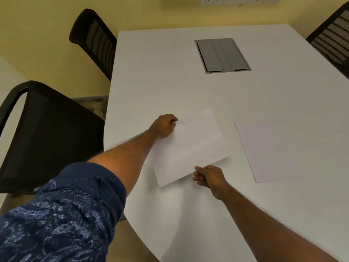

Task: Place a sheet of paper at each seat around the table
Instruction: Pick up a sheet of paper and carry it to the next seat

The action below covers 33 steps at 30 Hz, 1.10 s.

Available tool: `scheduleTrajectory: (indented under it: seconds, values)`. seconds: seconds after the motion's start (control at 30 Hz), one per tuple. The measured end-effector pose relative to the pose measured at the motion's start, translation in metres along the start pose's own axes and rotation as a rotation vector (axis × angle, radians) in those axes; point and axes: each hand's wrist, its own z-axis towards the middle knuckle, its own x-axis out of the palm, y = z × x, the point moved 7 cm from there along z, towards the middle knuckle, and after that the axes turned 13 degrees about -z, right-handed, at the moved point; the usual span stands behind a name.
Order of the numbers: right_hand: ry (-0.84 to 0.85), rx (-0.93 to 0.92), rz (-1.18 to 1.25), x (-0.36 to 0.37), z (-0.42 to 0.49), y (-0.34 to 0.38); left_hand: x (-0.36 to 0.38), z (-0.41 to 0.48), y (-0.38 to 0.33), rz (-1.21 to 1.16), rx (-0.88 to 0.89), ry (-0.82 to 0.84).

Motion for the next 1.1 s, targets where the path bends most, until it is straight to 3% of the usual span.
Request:
scheduleTrajectory:
  seconds: [0.3,0.57,0.87,0.9,0.97,1.03,1.1]
  values:
    - [0.041,0.108,0.154,0.066,0.048,0.008,-0.015,0.043,0.044,0.209,0.04,-0.003]
    - [-0.003,0.211,0.244,0.1,0.085,0.001,0.012,0.021,0.1,0.352,0.059,0.083]
    - [-0.071,0.17,0.144,0.105,0.105,0.019,0.012,0.002,0.167,0.462,-0.128,0.128]
    - [-0.094,0.143,0.03,0.102,0.106,0.022,0.012,0.002,0.169,0.467,-0.135,0.138]
    - [-0.215,0.053,-0.477,0.087,0.106,0.029,0.013,0.004,0.173,0.466,-0.141,0.154]
    - [-0.465,-0.134,-0.979,0.067,0.101,0.044,0.014,0.004,0.175,0.464,-0.143,0.156]
    - [-0.624,-0.39,-1.16,0.055,0.098,0.056,0.014,0.004,0.175,0.46,-0.134,0.145]
